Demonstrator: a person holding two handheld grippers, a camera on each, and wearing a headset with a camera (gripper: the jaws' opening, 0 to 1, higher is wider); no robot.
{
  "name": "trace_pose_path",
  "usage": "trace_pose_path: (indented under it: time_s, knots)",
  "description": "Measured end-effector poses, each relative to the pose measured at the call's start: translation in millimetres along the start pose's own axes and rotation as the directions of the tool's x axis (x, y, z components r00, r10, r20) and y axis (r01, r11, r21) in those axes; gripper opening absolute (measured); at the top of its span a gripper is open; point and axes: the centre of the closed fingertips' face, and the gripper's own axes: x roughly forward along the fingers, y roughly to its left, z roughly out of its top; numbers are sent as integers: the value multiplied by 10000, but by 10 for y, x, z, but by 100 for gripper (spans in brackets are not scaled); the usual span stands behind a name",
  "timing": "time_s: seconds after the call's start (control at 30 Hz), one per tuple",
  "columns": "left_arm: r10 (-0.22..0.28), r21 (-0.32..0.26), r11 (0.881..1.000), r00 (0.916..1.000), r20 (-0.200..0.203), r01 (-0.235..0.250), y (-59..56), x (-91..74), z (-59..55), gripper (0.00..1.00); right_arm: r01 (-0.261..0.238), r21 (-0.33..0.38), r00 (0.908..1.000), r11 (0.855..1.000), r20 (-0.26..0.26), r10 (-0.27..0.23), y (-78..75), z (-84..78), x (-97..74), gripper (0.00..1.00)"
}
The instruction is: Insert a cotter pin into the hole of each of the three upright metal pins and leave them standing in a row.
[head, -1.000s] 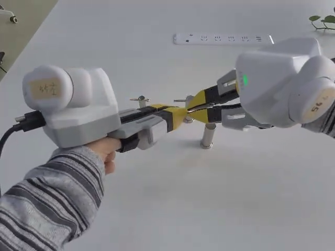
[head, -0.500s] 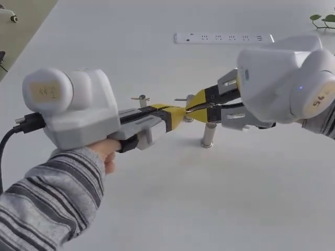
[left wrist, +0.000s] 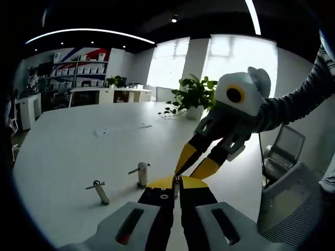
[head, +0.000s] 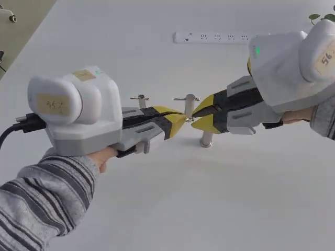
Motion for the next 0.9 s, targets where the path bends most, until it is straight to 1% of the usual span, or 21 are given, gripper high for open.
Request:
trace_pose_path:
  time_s: [0.03,0.07,0.1,0.17,0.2,0.23,0.27,0.33,0.37,0.4,0.43,0.5,0.57,0.6,0.63,0.73,0.8,0.9]
  knots:
    - [-92,107,9999,10000,-10,92,-9,-5,-17,0,-198,473,9997,9987,118,193,34,-10,-6,4]
    - [-160,200,9997,9999,15,160,-20,-10,-22,0,-214,829,9997,9963,167,201,41,-21,-12,4]
    - [-242,230,9994,9997,17,242,-32,-15,-30,0,-341,1047,9992,9939,250,316,59,-37,-16,5]
    - [-353,300,9989,9994,26,352,-48,-22,-41,0,-374,1256,9991,9914,219,350,69,-82,-17,6]
    - [-433,337,9985,9991,14,432,-61,-28,-49,0,-448,1370,9989,9896,224,421,83,-98,-18,7]
    - [-505,374,9980,9987,12,504,-73,-34,-56,0,-650,1649,9978,9842,247,617,119,-119,-21,8]
    - [-599,423,9973,9982,-1,599,-90,-40,-63,0,-662,1743,9976,9825,316,616,118,-124,-23,8]
    - [-853,540,9949,9963,-85,856,-135,-55,-86,0,-939,2109,9951,9730,504,851,161,-131,-30,9]
    - [-997,592,9932,9949,-164,1005,-162,-64,-102,0,-1097,2354,9934,9657,588,985,184,-138,-35,9]
    - [-1053,598,9925,9942,-201,1063,-174,-69,-111,0,-1201,2462,9921,9617,646,1073,200,-138,-36,9]
    - [-1167,468,9920,9929,-233,1177,-195,-77,-125,0,-1318,2590,9904,9568,756,1160,219,-138,-39,10]
    - [-1287,478,9904,9914,-231,1297,-213,-91,-139,0,-1562,2845,9869,9459,850,1374,257,-154,-38,10]
    - [-1412,357,9892,9898,-193,1418,-236,-103,-141,0,-1663,2916,9851,9420,920,1454,250,-178,-33,10]
    - [-1472,294,9886,9890,-154,1476,-247,-107,-138,0,-1759,3002,9834,9375,959,1538,278,-175,-28,10]
    - [-1557,268,9874,9877,-147,1560,-263,-111,-137,0,-1776,3027,9831,9364,972,1550,287,-177,-26,10]
    - [-1717,240,9848,9850,-167,1720,-299,-112,-141,0,-2113,3044,9760,9288,1176,1835,378,-141,-16,9]
    - [-1770,221,9839,9840,-198,1774,-311,-106,-148,0,-2251,3024,9727,9262,1242,1959,425,-124,-3,9]
    - [-1930,106,9811,9810,-187,1932,-342,-97,-153,0,-2328,2979,9707,9258,1293,2025,466,-116,17,6]
